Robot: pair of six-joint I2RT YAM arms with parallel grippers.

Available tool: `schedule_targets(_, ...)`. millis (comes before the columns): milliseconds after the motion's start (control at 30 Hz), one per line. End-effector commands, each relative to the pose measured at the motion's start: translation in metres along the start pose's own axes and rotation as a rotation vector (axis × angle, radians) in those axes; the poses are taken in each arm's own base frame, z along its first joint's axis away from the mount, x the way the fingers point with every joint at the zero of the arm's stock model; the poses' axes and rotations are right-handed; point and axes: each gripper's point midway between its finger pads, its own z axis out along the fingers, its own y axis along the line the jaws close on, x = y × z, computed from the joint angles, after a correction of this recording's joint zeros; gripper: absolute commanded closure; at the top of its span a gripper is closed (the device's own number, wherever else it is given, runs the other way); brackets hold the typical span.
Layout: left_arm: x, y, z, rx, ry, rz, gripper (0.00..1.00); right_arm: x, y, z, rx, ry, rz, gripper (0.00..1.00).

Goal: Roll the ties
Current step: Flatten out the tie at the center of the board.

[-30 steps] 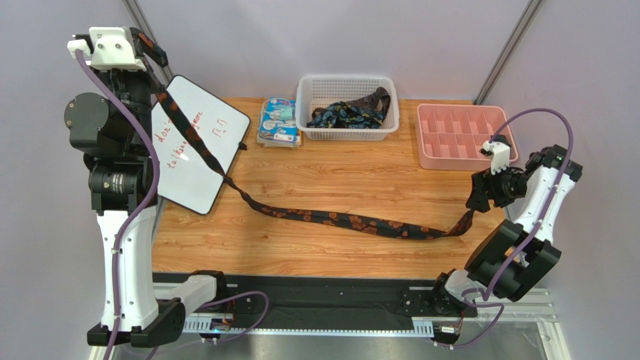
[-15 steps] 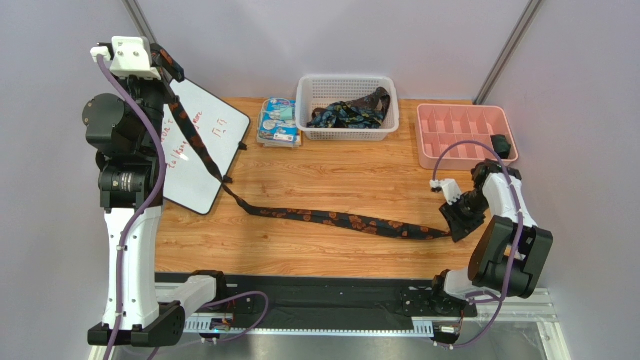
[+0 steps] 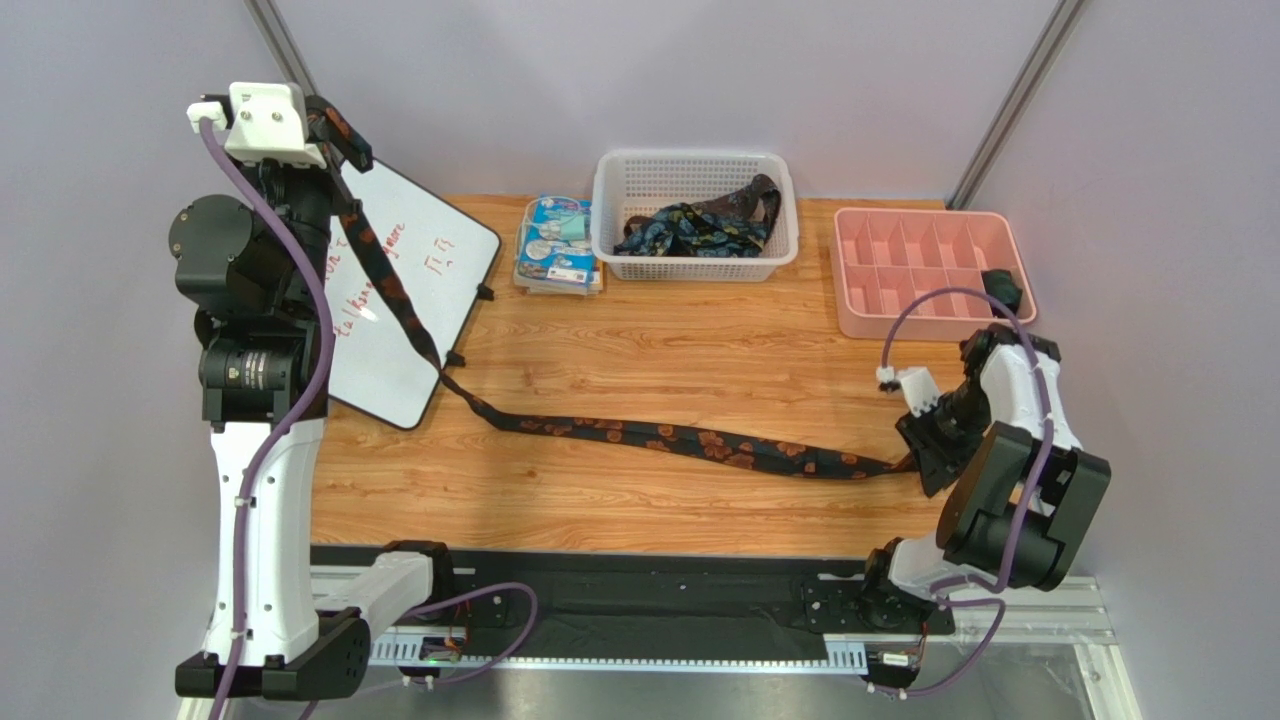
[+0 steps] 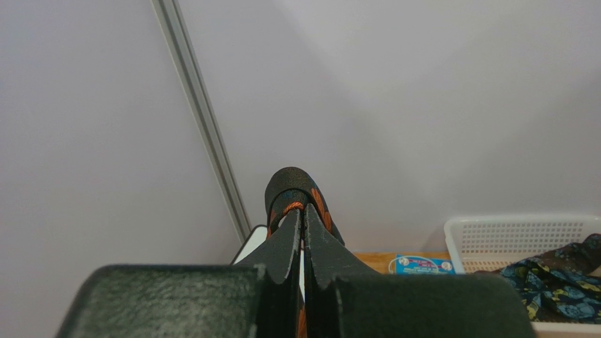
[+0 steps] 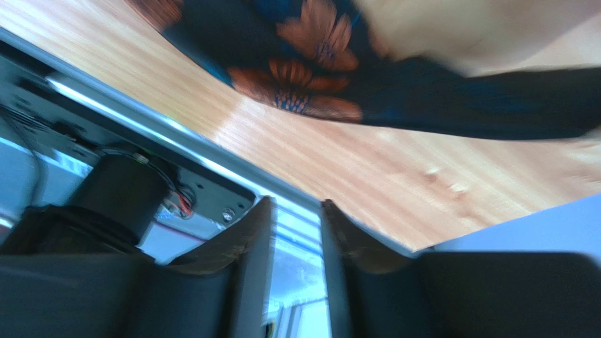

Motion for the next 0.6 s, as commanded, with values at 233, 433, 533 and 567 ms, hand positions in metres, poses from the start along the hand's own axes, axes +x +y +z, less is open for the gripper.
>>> schedule_targets(233, -0.005, -0.001, -0.002, 0.006, -0.016, -0.034, 1.00, -0.099, -0.010, -0.021, 0.135, -0.140, -0.128, 0.64)
schedule_targets(433, -0.009, 0.003, -0.007, -0.009, -0.029, -0.005, 1.00, -0.027, -0.024, 0.009, 0.119, 0.209, -0.130, 0.80)
schedule_targets(533, -0.007, 0.004, -0.009, -0.013, -0.027, -0.002, 1.00, -0.010, -0.012, -0.001, 0.138, 0.190, -0.153, 0.77)
schedule_targets(567, -0.004, 0.003, -0.010, -0.011, -0.022, -0.001, 1.00, -0.011, -0.008, -0.005, 0.160, 0.150, -0.159, 0.75)
